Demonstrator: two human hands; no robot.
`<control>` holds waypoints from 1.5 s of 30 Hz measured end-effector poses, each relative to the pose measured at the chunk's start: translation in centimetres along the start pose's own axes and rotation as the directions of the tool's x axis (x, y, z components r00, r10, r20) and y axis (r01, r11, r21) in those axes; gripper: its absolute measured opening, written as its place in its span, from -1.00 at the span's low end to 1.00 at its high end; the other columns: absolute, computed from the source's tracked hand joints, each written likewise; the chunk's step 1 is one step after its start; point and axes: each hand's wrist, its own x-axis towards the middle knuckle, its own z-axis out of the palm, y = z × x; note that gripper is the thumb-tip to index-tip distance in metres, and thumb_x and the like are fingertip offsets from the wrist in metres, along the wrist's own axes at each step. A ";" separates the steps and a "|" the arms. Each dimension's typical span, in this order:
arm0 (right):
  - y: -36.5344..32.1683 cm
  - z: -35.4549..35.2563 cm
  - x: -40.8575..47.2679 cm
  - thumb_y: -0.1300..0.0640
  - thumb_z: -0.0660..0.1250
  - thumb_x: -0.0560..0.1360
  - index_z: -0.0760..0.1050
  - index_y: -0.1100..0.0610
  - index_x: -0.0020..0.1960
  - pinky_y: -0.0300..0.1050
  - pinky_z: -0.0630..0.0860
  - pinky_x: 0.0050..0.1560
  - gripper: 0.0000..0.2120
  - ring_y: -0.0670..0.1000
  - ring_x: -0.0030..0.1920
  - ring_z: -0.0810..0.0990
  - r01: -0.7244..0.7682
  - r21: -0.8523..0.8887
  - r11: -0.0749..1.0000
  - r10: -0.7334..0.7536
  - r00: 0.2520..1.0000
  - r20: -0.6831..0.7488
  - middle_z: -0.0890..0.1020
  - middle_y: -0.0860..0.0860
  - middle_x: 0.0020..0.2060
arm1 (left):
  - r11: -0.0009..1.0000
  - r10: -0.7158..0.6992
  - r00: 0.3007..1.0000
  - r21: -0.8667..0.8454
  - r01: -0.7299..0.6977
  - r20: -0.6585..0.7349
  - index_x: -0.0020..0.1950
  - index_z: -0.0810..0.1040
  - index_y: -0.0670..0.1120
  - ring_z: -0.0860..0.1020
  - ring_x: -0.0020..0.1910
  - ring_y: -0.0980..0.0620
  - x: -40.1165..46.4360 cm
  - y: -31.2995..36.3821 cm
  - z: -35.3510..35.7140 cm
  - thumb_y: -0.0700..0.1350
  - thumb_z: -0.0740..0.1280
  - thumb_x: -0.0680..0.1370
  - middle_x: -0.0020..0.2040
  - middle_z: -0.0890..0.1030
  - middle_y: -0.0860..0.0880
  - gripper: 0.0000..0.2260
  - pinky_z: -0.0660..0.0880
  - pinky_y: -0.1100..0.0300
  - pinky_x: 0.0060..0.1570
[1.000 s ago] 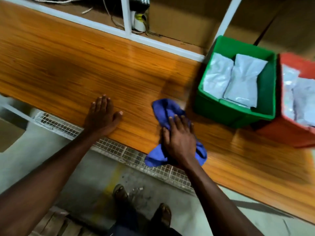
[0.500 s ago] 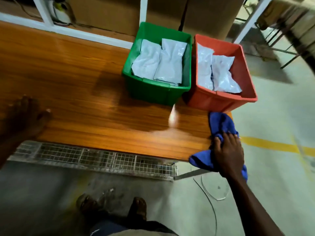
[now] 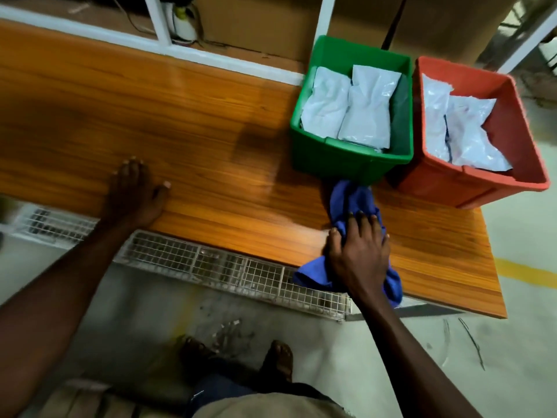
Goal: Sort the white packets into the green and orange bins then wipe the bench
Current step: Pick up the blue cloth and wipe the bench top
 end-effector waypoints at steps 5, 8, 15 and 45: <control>-8.9 1.6 -0.6 -0.17 0.15 0.53 0.45 0.10 0.41 0.25 0.30 0.40 -0.45 0.17 0.49 0.32 0.151 0.050 0.987 -0.153 0.987 0.053 0.46 0.12 0.44 | 1.000 -0.014 0.998 0.017 0.013 0.066 0.61 -0.13 -0.19 -0.11 0.60 -0.17 -1.4 0.8 -2.0 0.28 -0.09 0.64 0.62 -0.11 -0.20 -0.27 -0.17 -0.10 0.55; -13.4 2.7 -0.8 -0.19 0.13 0.55 0.43 0.10 0.43 0.24 0.30 0.38 -0.43 0.17 0.50 0.30 0.201 0.051 0.978 -0.205 0.976 0.075 0.46 0.11 0.44 | 1.000 0.007 0.998 0.009 -0.008 0.060 0.61 -0.15 -0.18 -0.13 0.60 -0.15 -1.6 1.0 -2.4 0.28 -0.13 0.64 0.62 -0.12 -0.20 -0.28 -0.16 -0.09 0.55; -23.7 4.5 -1.3 -0.21 0.07 0.56 0.39 0.10 0.48 0.28 0.25 0.44 -0.39 0.16 0.54 0.26 0.307 0.093 0.947 -0.317 0.939 0.134 0.41 0.11 0.49 | 0.995 0.091 0.994 -0.045 -0.089 0.065 0.61 -0.07 -0.20 -0.08 0.60 -0.13 -1.0 -1.0 -2.8 0.22 -0.15 0.62 0.63 -0.04 -0.19 -0.31 -0.15 -0.09 0.55; -52.8 9.5 -1.3 -0.21 -0.12 0.54 0.21 0.14 0.58 0.29 0.00 0.55 -0.28 0.13 0.60 0.05 0.405 0.242 0.882 -0.459 0.856 0.239 0.23 0.11 0.57 | 0.993 0.107 0.984 0.042 -0.114 0.145 0.62 -0.17 -0.13 -0.24 0.59 -0.03 8.8 -25.1 -6.5 0.22 -0.13 0.66 0.63 -0.19 -0.09 -0.36 -0.22 -0.12 0.54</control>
